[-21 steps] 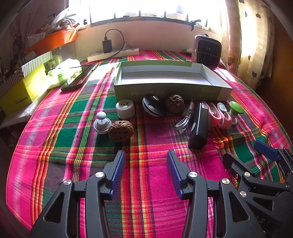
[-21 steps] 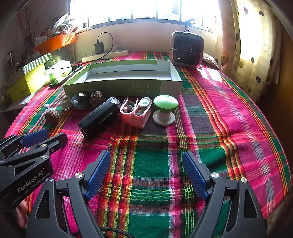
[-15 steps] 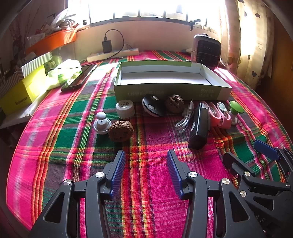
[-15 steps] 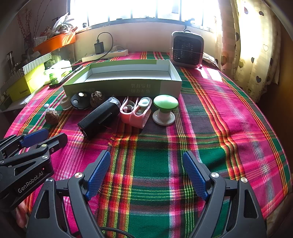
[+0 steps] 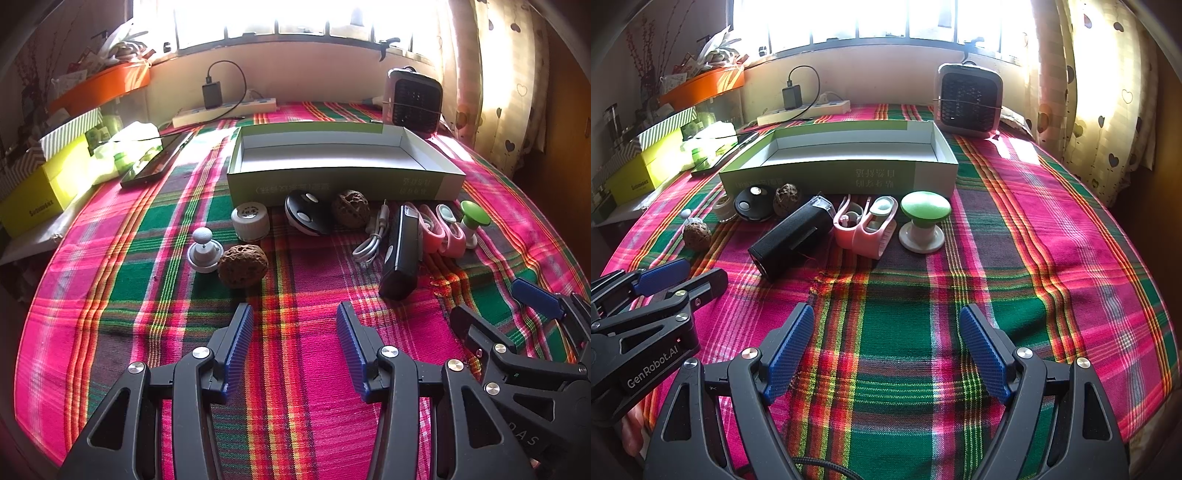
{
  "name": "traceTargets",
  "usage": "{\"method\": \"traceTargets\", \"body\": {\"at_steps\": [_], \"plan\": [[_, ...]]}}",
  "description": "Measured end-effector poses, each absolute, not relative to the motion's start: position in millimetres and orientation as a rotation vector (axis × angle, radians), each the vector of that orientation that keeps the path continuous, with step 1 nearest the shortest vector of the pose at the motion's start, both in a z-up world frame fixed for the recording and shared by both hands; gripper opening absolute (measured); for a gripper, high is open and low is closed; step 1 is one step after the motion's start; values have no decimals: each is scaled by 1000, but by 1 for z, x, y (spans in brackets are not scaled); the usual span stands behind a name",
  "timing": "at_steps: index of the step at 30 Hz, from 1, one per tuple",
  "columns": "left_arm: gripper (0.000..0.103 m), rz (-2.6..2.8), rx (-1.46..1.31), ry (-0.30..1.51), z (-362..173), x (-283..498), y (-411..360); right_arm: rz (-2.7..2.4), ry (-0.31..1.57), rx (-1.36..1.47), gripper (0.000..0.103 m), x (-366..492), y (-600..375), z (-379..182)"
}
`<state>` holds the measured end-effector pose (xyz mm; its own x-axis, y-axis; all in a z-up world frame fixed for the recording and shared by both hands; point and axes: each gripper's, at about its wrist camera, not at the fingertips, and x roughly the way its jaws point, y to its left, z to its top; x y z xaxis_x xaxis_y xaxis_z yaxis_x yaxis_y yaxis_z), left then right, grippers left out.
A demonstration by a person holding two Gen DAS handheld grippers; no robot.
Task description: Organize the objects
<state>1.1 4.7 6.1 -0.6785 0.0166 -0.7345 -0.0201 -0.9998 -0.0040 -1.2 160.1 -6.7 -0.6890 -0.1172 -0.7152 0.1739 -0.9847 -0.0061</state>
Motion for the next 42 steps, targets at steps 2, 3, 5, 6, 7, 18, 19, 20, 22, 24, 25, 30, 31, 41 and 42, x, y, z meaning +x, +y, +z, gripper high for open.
{"method": "traceTargets", "body": {"at_steps": [2,3,5,6,7,18,19,20,22,24,25,30,31,41,42], "plan": [[45,2853,-1252,10,7,1,4,-2742,111,1156,81,-1,161,-7],[45,2851,-1252,11,7,0,4,-2739,111,1156,81,-1,162,-7],[45,2849,-1249,12,7,0,4,-2736,112,1156,81,-2,162,-7],[45,2849,-1249,13,7,0,4,-2736,113,1156,81,-2,162,-7],[45,2849,-1248,13,7,0,4,-2736,113,1156,81,-2,162,-7],[45,2836,-1252,17,6,0,5,-2725,114,1157,81,-3,162,-7],[45,2836,-1252,20,6,-1,5,-2724,115,1157,81,-3,163,-7],[45,2837,-1252,23,6,-1,6,-2724,115,1156,81,-3,163,-7],[45,2837,-1252,22,6,-1,6,-2725,115,1155,81,-3,163,-7],[45,2835,-1250,20,6,-1,6,-2725,116,1156,81,-3,162,-7],[45,2836,-1250,22,6,-1,5,-2725,115,1156,81,-2,162,-7],[45,2826,-1252,19,6,-1,5,-2712,115,1158,81,-3,163,-7],[45,2816,-1253,13,6,0,4,-2704,116,1159,81,-3,164,-7],[45,2808,-1233,-44,10,0,-22,-2727,121,1185,81,-18,184,-3],[45,2811,-1224,-63,11,0,-27,-2732,130,1189,81,-21,186,-2]]}}
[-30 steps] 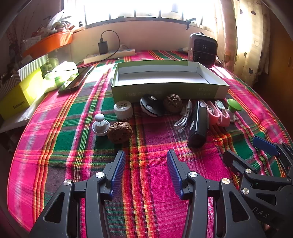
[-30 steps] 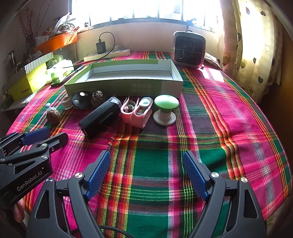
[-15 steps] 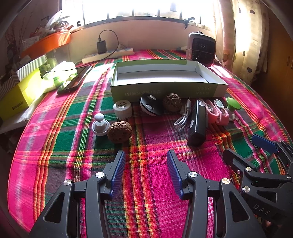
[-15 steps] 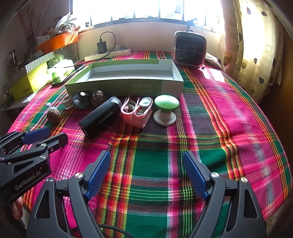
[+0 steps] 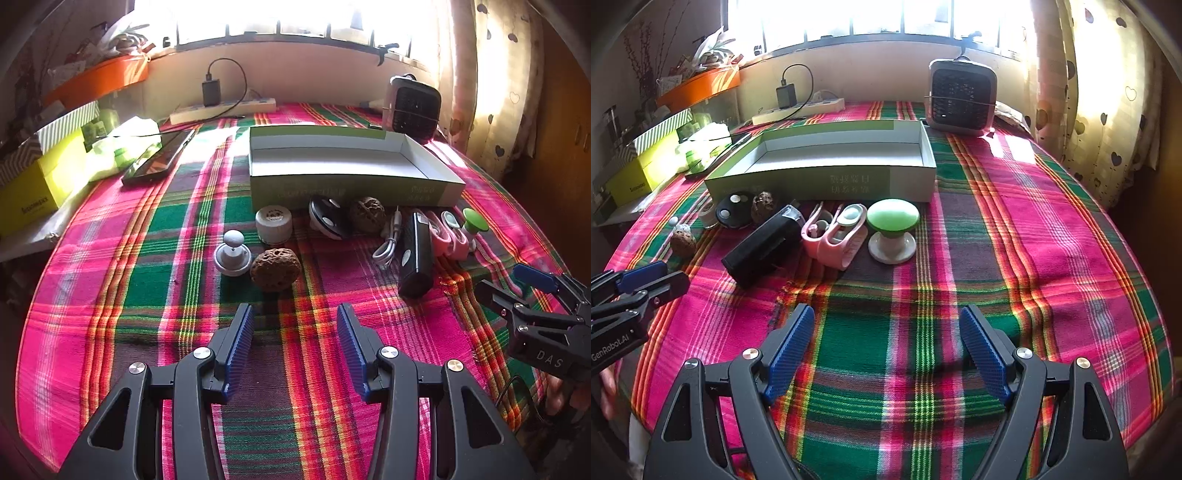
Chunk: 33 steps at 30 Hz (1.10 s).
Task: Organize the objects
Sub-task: 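Close the left tool on the brown walnut while the right tool grasps the green knob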
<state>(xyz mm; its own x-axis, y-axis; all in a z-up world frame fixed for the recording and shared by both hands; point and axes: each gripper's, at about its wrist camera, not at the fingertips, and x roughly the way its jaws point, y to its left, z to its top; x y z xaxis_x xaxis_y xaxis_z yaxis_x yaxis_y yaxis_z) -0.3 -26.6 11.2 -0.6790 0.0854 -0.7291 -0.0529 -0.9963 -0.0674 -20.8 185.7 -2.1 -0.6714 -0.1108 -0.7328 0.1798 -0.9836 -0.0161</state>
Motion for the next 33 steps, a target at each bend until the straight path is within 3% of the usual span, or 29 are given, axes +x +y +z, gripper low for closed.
{"method": "traceTargets", "body": {"at_steps": [16,29,31,33], "plan": [[45,2766,-1250,-193,6,-26,-50,-2684,154,1237,76,-64,197,1],[44,2789,-1251,-123,6,-43,-42,-2620,135,1254,67,-82,193,-2],[44,2784,-1249,-122,6,-43,-42,-2614,132,1252,64,-83,192,-1],[35,2780,-1246,-114,6,-43,-40,-2609,134,1249,61,-83,192,-1]]}}
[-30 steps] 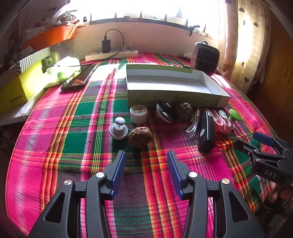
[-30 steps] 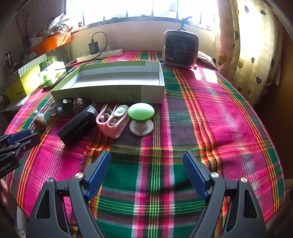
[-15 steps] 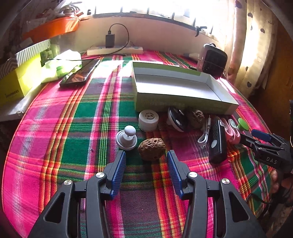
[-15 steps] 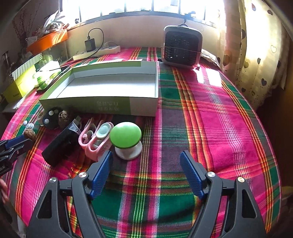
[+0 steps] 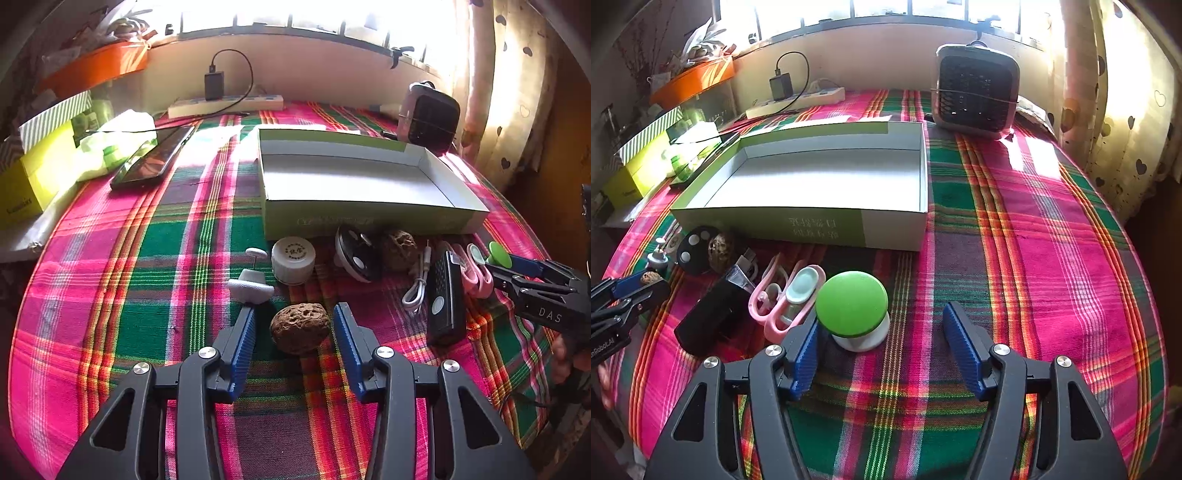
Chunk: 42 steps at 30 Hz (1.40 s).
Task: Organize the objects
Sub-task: 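Close the left tool on the brown walnut while the right tool grasps the green knob, then carry the walnut into the white box with the left tool while the right tool sets the green knob inside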
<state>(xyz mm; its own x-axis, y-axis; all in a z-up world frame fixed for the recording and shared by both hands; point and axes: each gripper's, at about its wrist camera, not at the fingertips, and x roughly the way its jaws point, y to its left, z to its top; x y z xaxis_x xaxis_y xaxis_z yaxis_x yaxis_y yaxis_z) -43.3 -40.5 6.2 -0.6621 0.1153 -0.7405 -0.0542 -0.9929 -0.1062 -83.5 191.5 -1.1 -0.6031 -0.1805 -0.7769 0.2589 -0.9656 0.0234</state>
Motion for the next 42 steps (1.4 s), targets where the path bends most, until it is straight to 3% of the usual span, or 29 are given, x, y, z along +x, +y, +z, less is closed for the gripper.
{"method": "traceTargets", "body": {"at_steps": [5,12,23,26,42], "plan": [[29,2779,-1243,-87,6,-43,-39,-2595,134,1239,51,-84,188,0],[29,2775,-1243,-89,6,-42,-38,-2575,150,1220,35,-82,182,0],[29,2752,-1235,-94,8,-39,-33,-2583,133,1209,34,-81,183,2],[29,2750,-1226,-91,11,-39,-31,-2600,129,1177,18,-77,184,6],[29,2739,-1203,-80,23,-47,-25,-2605,100,1150,18,-75,188,12]]}}
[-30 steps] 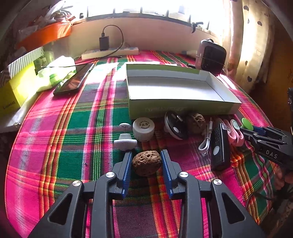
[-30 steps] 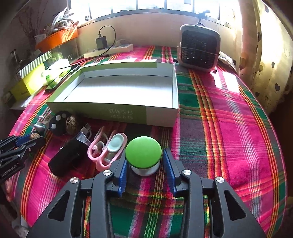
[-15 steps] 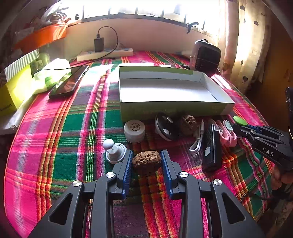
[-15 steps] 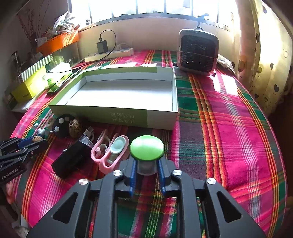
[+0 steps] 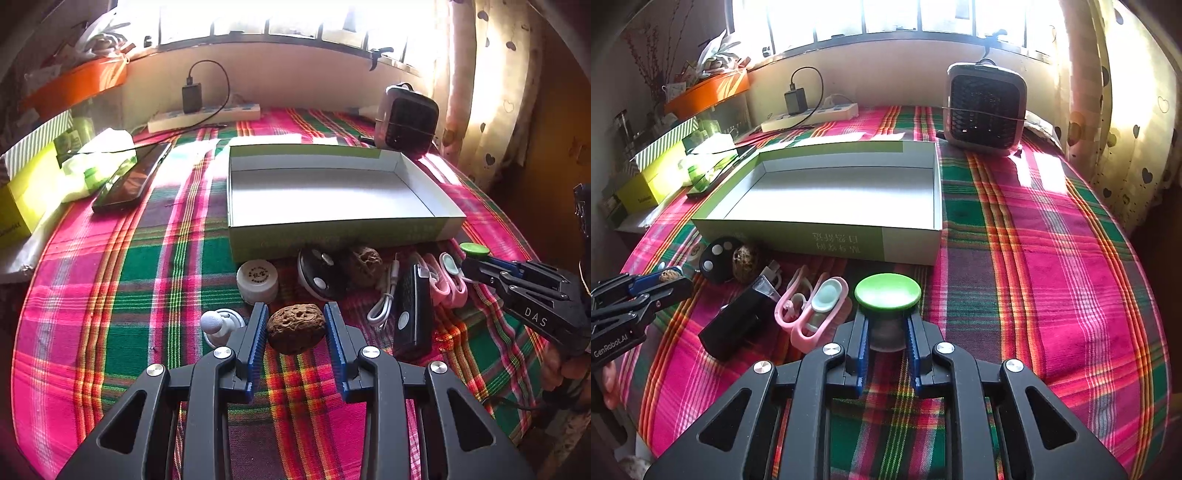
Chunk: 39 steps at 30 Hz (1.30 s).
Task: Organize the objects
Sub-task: 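Carry the walnut into the white box with the left tool while the right tool sets the green knob inside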
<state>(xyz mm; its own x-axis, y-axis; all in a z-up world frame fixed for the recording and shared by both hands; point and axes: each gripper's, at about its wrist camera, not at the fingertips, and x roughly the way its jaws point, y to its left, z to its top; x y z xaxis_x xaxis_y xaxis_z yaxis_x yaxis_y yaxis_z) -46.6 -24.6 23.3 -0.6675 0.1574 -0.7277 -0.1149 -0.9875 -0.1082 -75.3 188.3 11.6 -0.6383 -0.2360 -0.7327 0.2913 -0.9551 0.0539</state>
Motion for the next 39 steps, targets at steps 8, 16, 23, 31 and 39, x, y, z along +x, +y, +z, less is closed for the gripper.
{"method": "traceTargets", "body": {"at_steps": [8,16,23,31,39], "plan": [[29,2726,-1171,-95,38,-57,-22,-2618,74,1100,18,-76,190,25],[29,2719,-1145,-88,50,-74,-20,-2616,75,1039,18,-84,183,42],[29,2720,-1133,-86,59,-98,-22,-2590,70,1008,18,-103,168,52],[29,2697,-1166,-87,58,-133,-24,-2531,51,1047,18,-142,149,51],[29,2687,-1240,-84,44,-174,-27,-2490,73,1109,18,-176,131,41]]}}
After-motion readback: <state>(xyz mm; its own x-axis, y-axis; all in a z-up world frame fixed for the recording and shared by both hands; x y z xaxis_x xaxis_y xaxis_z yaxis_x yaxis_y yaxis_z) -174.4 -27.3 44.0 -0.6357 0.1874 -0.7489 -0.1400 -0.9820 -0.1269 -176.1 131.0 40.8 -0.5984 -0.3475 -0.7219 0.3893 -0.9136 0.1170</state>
